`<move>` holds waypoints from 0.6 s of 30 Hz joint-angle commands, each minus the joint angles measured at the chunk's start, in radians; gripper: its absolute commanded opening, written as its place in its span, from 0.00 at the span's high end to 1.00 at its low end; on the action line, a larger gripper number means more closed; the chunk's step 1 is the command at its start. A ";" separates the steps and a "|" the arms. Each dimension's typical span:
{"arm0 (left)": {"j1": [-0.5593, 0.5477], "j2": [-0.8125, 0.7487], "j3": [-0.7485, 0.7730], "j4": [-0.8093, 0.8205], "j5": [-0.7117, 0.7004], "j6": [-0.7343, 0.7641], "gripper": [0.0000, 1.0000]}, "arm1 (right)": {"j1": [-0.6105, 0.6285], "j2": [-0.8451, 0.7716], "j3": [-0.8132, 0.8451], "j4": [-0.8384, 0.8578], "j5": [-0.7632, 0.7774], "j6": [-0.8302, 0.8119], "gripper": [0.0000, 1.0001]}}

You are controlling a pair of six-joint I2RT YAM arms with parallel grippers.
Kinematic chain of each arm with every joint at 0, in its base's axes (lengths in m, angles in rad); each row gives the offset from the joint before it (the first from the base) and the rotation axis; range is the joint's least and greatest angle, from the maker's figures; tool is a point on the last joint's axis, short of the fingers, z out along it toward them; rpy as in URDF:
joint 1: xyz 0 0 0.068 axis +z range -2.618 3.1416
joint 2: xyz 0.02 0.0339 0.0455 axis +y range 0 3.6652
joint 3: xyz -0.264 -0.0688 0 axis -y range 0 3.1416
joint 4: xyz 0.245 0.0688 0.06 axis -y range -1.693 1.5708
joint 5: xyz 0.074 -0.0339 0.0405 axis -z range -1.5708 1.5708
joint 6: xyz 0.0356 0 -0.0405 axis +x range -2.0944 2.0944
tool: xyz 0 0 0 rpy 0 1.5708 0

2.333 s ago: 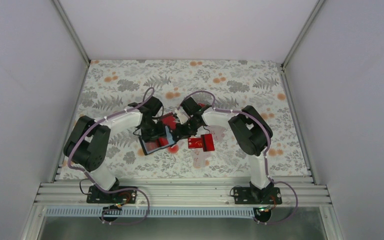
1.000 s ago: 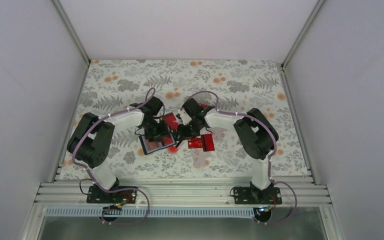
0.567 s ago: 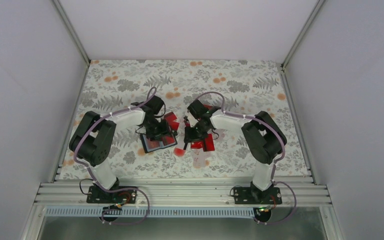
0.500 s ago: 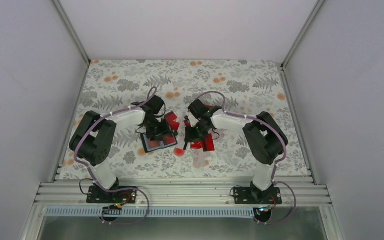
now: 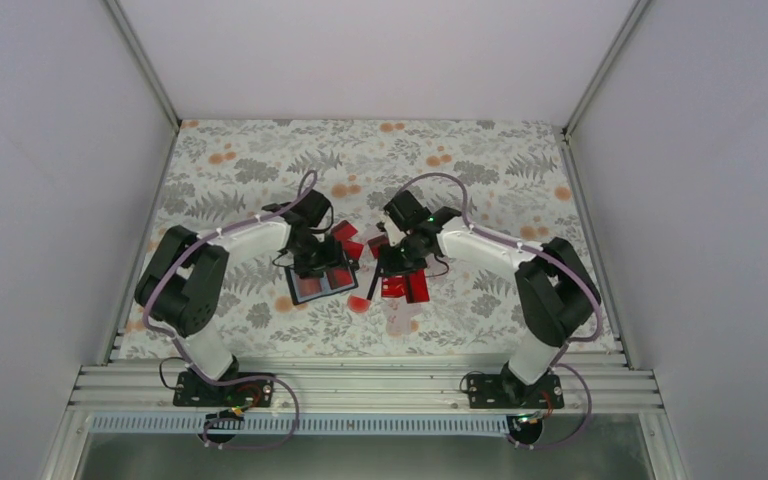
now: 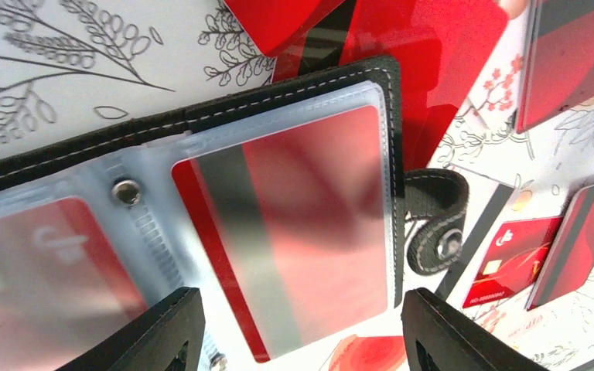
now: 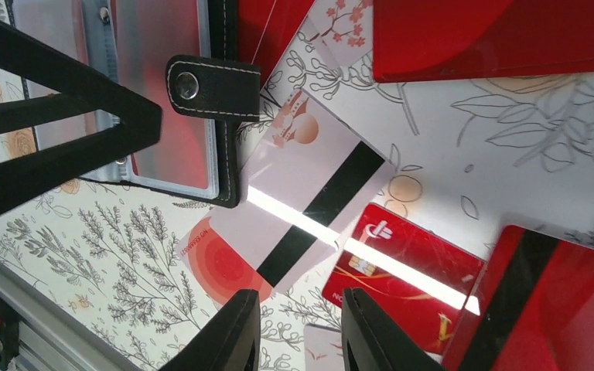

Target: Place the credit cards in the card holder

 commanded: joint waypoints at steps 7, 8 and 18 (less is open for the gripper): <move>-0.003 -0.182 0.058 -0.116 -0.151 0.041 0.29 | -0.009 -0.157 0.049 -0.097 0.200 0.065 0.64; -0.004 -0.204 0.067 -0.127 -0.165 0.048 0.29 | -0.009 -0.177 0.058 -0.104 0.225 0.067 0.62; -0.003 -0.367 0.288 -0.271 -0.398 0.167 0.20 | -0.010 -0.320 0.218 -0.158 0.386 0.074 0.03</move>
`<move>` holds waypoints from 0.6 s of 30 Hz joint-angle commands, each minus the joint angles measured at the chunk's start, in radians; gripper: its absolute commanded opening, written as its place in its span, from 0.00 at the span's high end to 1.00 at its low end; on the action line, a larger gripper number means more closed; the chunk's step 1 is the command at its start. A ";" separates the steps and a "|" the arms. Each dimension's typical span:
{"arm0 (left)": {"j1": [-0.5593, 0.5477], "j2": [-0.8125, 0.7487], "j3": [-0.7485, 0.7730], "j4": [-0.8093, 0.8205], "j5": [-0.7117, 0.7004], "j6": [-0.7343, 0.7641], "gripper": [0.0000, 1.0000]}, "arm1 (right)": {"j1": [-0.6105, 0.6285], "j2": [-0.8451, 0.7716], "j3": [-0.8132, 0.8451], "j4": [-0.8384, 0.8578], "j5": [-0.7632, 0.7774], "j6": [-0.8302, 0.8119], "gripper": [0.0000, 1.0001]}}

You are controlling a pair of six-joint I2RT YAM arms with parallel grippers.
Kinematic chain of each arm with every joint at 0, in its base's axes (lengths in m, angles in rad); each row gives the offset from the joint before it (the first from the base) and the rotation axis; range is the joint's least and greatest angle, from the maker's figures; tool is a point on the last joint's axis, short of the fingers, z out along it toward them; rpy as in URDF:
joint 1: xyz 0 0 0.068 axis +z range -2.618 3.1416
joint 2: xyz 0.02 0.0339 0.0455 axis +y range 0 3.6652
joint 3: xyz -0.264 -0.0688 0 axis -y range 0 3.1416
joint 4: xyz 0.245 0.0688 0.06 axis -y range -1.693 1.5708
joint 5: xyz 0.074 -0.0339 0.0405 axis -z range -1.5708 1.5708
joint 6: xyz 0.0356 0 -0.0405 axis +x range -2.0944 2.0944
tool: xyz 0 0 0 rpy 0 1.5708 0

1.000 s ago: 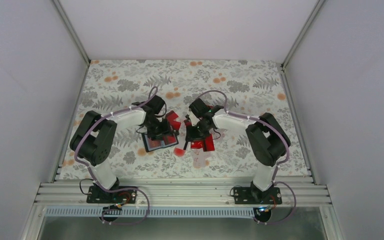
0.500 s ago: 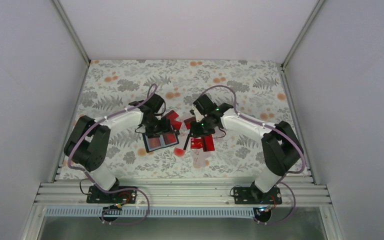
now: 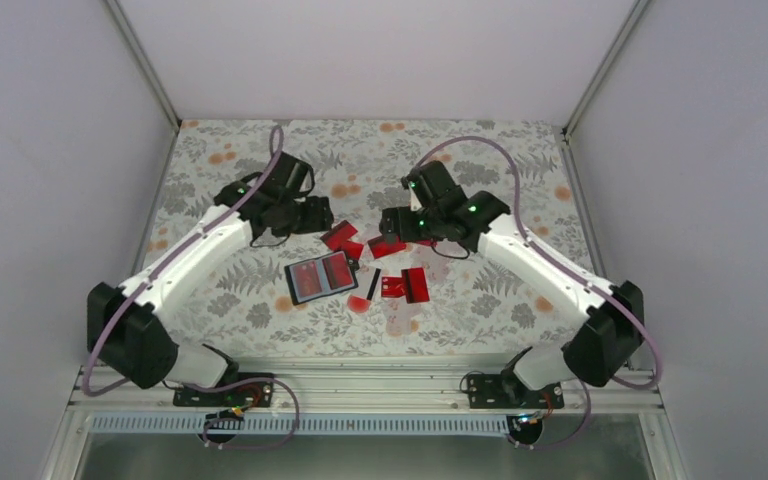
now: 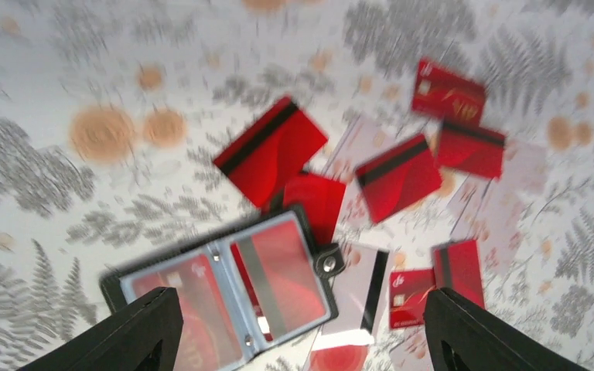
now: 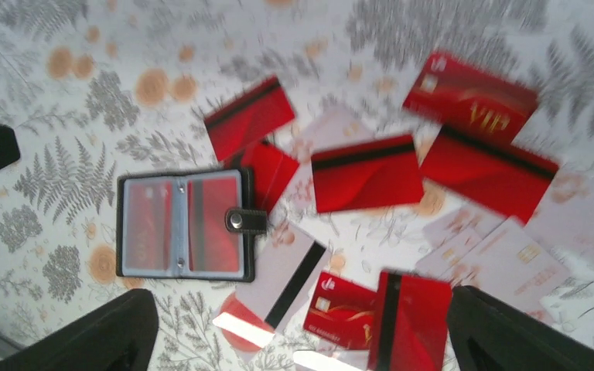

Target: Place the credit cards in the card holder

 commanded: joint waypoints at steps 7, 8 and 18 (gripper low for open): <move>-0.001 -0.141 0.252 -0.126 -0.269 0.185 0.00 | -0.005 -0.137 0.150 -0.014 0.229 0.005 0.01; -0.001 -0.158 0.260 -0.126 -0.289 0.196 0.00 | -0.005 -0.147 0.150 -0.012 0.239 0.008 0.01; 0.000 -0.248 0.139 -0.175 -0.253 0.199 0.02 | -0.005 -0.099 0.124 0.041 -0.099 -0.066 0.01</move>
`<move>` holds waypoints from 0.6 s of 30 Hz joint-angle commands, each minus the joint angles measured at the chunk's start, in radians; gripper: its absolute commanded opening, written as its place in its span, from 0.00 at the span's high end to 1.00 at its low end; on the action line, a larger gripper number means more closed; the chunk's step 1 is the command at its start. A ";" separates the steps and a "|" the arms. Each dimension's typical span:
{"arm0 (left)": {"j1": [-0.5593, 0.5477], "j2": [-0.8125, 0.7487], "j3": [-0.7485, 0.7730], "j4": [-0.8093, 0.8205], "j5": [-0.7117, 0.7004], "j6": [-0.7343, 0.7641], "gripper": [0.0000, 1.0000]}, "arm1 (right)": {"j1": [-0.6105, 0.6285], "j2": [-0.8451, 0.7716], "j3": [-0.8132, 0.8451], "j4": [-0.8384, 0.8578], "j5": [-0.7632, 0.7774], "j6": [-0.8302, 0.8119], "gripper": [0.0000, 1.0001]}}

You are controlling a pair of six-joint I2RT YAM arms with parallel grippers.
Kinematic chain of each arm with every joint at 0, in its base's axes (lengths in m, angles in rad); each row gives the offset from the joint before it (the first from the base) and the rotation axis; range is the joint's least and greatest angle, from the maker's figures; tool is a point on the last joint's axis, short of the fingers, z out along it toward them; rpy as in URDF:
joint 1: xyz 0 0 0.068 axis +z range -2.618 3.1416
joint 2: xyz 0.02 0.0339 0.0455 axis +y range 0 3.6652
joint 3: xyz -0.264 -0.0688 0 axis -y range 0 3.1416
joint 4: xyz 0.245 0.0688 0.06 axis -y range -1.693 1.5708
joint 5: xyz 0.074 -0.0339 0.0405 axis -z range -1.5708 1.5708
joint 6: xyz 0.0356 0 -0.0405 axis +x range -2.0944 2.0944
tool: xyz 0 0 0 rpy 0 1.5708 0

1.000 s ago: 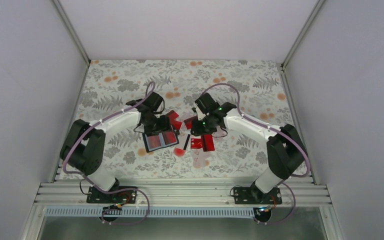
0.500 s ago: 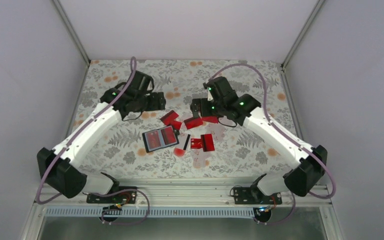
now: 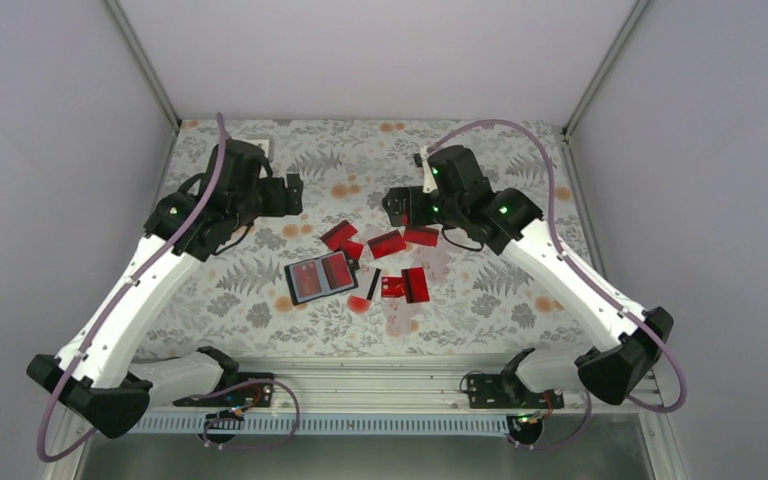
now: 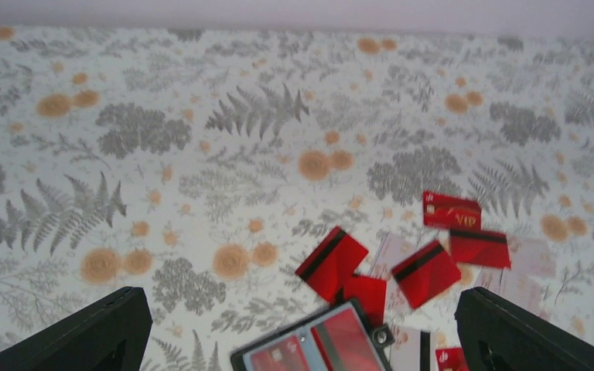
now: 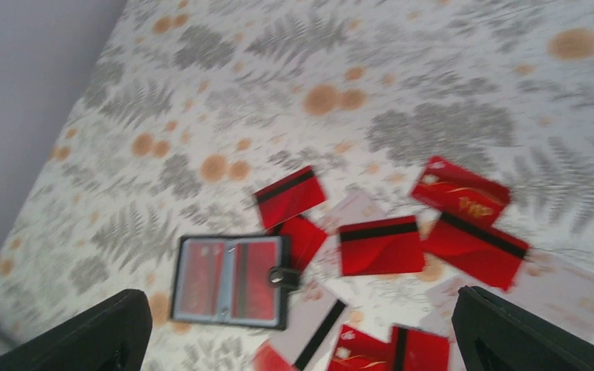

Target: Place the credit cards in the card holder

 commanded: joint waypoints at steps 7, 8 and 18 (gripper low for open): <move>0.020 -0.054 -0.403 -0.030 0.251 -0.216 0.34 | 0.024 0.180 -0.093 0.192 -0.591 -0.058 0.02; 0.033 -0.062 -0.443 -0.013 0.274 -0.229 0.36 | 0.036 0.209 -0.094 0.199 -0.610 -0.059 0.03; 0.156 0.038 -0.663 0.160 0.464 -0.184 0.57 | 0.129 0.568 0.013 0.222 -0.649 -0.018 0.15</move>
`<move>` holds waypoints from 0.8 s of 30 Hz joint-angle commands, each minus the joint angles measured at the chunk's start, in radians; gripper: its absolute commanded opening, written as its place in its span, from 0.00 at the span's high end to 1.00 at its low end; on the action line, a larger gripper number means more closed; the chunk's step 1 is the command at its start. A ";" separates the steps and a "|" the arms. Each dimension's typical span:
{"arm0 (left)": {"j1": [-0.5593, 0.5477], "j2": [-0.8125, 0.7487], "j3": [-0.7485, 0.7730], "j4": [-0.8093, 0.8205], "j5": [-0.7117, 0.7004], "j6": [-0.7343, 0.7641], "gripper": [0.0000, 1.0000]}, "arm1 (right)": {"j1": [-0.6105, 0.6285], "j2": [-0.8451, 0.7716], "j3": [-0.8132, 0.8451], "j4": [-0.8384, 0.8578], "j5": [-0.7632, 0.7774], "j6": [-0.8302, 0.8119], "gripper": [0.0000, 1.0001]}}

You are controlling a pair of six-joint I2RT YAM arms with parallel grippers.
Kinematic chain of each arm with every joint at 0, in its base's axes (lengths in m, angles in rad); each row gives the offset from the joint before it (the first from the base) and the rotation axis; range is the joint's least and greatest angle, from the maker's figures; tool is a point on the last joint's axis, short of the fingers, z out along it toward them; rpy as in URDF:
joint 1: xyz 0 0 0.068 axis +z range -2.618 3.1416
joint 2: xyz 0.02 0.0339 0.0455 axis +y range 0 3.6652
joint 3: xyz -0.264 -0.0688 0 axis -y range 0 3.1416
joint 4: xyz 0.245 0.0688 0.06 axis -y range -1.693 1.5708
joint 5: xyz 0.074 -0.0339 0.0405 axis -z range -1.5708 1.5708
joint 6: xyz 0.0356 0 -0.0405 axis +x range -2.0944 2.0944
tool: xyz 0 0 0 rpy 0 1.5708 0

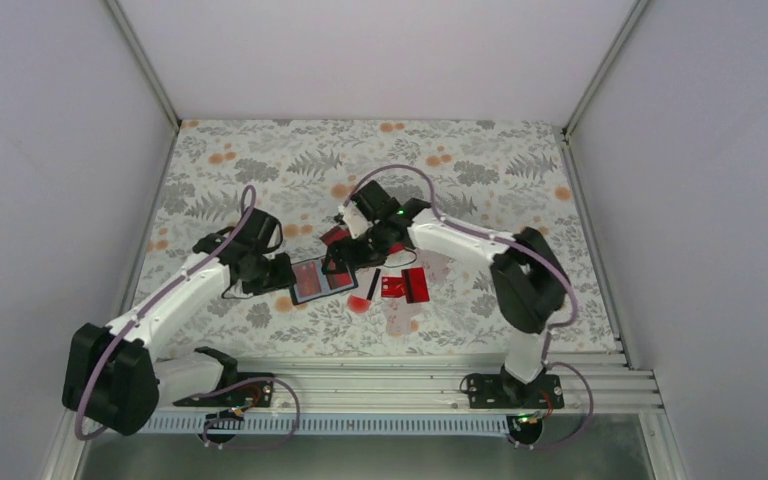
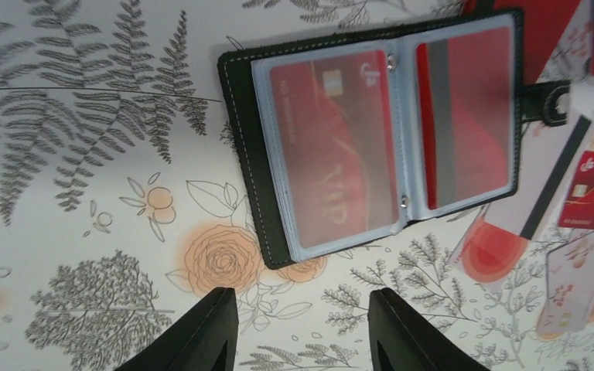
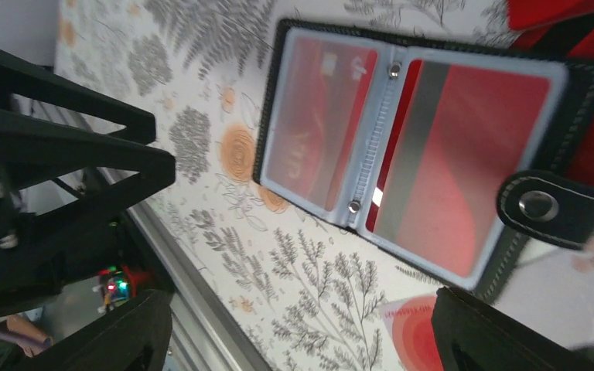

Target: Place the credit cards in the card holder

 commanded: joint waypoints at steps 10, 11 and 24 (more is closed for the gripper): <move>0.062 0.179 -0.066 0.187 0.115 0.063 0.68 | 0.029 0.254 0.142 0.028 -0.033 0.049 0.20; 0.064 0.188 -0.070 0.195 0.117 0.066 0.69 | 0.029 0.258 0.142 0.028 -0.025 0.048 0.20; 0.068 0.273 -0.080 0.232 0.115 0.061 0.71 | 0.016 0.278 0.142 -0.037 0.138 0.036 0.20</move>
